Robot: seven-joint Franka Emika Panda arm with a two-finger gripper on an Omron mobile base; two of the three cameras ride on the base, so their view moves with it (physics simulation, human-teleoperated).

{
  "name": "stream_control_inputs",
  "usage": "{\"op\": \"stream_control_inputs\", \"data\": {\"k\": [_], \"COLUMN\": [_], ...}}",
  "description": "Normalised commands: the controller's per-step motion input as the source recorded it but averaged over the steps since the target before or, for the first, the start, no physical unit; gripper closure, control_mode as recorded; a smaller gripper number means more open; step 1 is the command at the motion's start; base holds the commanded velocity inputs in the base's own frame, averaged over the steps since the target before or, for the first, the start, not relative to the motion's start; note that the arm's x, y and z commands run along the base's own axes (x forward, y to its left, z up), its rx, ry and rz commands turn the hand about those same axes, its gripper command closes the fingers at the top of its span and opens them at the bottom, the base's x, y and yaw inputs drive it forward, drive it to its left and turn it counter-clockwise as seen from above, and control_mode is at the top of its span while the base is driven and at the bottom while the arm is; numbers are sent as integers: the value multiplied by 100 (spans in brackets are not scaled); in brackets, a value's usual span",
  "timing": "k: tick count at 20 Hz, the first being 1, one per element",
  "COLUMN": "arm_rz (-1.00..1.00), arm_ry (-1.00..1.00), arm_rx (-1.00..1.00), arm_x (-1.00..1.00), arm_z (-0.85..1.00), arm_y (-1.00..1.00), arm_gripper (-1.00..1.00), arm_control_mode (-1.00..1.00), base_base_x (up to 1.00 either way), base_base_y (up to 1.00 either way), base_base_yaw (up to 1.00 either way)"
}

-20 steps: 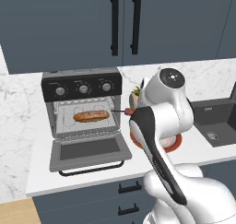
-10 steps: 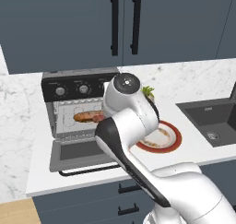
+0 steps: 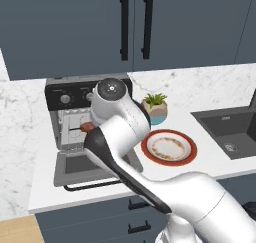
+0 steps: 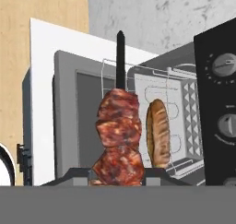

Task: Pick up the kebab skewer and baguette bread, and place them inside the toaster oven. Close the toaster oven door and start by setting the timer.

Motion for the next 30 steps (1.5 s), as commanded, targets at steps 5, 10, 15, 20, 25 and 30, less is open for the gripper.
{"op": "stream_control_inputs", "data": {"k": [5,10,15,20,25,30], "arm_rz": [0,0,0,0,0,0], "arm_ry": [1,0,-2,-1,0,0], "arm_rx": [0,0,0,-3,-6,-3], "arm_x": [44,24,29,49,43,37], "arm_z": [-4,-46,-53,-19,-10,-1], "arm_y": [0,0,0,1,19,23], "arm_gripper": [100,100,100,100,100,100], "arm_control_mode": [-100,-100,-100,-100,-100,-100], "base_base_x": [0,0,0,0,0,0], "base_base_y": [0,0,0,0,0,0], "base_base_yaw": [0,0,0,0,0,0]}}
